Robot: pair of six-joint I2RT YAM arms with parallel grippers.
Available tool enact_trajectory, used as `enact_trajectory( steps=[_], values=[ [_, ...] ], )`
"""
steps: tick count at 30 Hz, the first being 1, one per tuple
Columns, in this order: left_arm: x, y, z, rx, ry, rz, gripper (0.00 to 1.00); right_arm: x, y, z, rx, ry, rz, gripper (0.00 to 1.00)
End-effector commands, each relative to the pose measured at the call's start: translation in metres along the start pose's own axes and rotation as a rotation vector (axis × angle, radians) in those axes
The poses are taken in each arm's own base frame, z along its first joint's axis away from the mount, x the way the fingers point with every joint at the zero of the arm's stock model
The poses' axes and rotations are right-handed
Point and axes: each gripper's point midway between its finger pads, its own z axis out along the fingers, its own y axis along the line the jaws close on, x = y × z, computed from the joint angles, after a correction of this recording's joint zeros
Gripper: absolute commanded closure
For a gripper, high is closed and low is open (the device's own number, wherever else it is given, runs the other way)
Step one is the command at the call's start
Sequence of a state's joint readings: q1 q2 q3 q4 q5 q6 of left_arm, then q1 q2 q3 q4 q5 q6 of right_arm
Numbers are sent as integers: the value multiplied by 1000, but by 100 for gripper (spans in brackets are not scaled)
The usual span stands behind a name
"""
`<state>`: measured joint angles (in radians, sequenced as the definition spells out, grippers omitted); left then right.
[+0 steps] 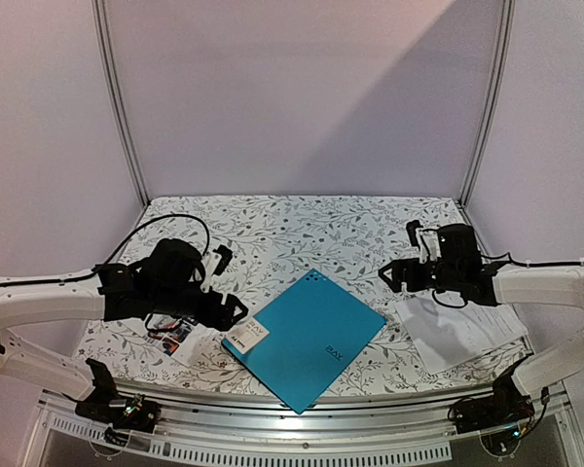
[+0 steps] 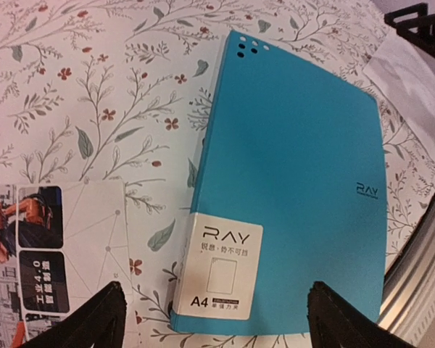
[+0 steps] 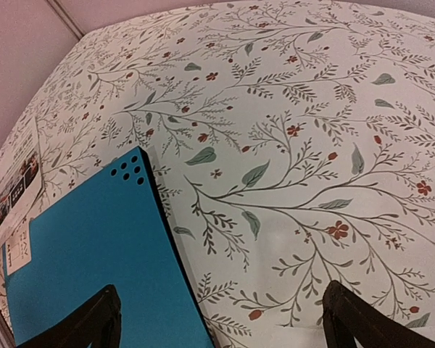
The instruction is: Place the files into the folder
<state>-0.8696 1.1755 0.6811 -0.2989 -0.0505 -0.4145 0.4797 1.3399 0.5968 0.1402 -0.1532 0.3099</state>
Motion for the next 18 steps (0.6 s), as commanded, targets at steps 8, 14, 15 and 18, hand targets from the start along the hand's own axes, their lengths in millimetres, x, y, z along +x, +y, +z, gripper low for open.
enact_trajectory(
  steps=[8,14,15,18],
  values=[
    [67,-19,2,69,187,110,17,44,47,6,-150,145,-76,6],
    [52,-59,4,-41,150,446,22,48,49,3,-163,153,-102,6],
    [48,-69,6,-54,136,517,22,47,50,3,-169,151,-104,6],
    [48,-92,12,-99,168,816,20,43,55,1,-191,141,-105,5]
  ],
)
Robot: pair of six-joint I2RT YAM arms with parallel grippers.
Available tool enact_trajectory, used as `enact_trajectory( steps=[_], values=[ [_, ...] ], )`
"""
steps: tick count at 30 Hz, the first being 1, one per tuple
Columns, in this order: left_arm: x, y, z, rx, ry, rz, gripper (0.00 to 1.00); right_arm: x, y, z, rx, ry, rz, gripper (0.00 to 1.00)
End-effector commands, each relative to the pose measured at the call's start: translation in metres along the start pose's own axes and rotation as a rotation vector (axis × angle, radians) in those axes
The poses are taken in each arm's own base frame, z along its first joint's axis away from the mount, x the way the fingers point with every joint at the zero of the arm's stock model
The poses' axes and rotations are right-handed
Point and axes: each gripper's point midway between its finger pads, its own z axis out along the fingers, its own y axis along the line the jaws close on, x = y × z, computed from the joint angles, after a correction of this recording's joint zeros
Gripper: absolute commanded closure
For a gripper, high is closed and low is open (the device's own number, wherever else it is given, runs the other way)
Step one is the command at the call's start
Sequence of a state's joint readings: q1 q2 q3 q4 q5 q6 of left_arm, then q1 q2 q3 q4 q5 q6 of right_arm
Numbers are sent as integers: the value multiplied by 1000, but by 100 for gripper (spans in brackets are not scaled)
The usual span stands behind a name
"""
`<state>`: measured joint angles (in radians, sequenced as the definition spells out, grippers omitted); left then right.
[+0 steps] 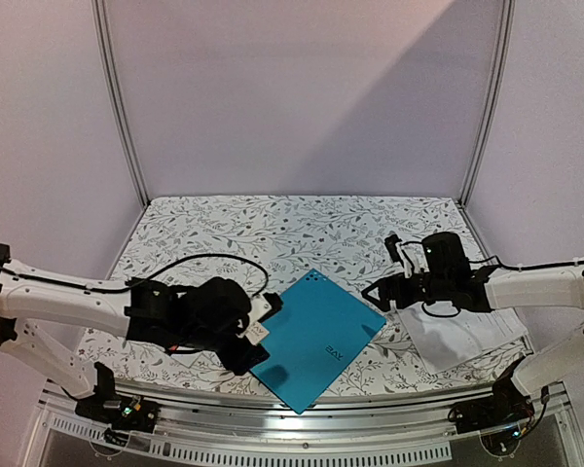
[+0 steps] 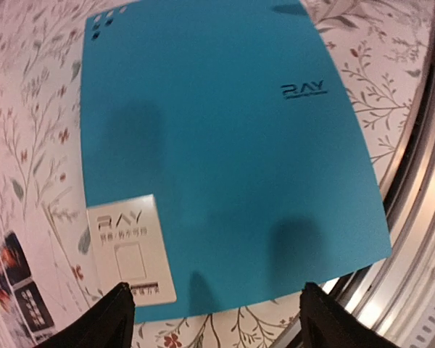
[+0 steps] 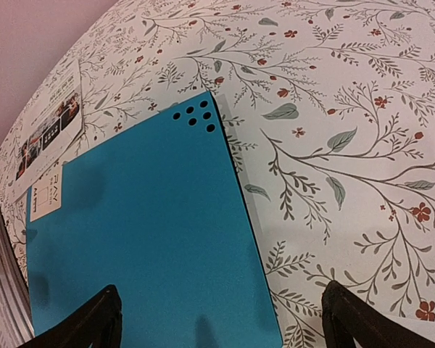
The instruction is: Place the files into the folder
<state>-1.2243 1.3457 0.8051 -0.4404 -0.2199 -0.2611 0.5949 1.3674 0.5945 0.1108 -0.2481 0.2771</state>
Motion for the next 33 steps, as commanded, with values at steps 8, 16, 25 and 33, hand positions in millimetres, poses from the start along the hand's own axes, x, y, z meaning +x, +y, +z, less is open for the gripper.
enact_trajectory(
  steps=[8,16,25,33],
  values=[
    [51,2,17,-219,278,943,18,1,6,-10,-15,-7,-37,5],
    [49,-15,19,-174,203,1029,19,4,5,-8,-11,2,-39,4],
    [32,-25,47,-230,139,1102,22,-16,-2,-14,57,-38,-79,3],
    [-2,-27,65,-275,51,1037,26,-19,-10,-19,113,-47,-66,3]
  ],
)
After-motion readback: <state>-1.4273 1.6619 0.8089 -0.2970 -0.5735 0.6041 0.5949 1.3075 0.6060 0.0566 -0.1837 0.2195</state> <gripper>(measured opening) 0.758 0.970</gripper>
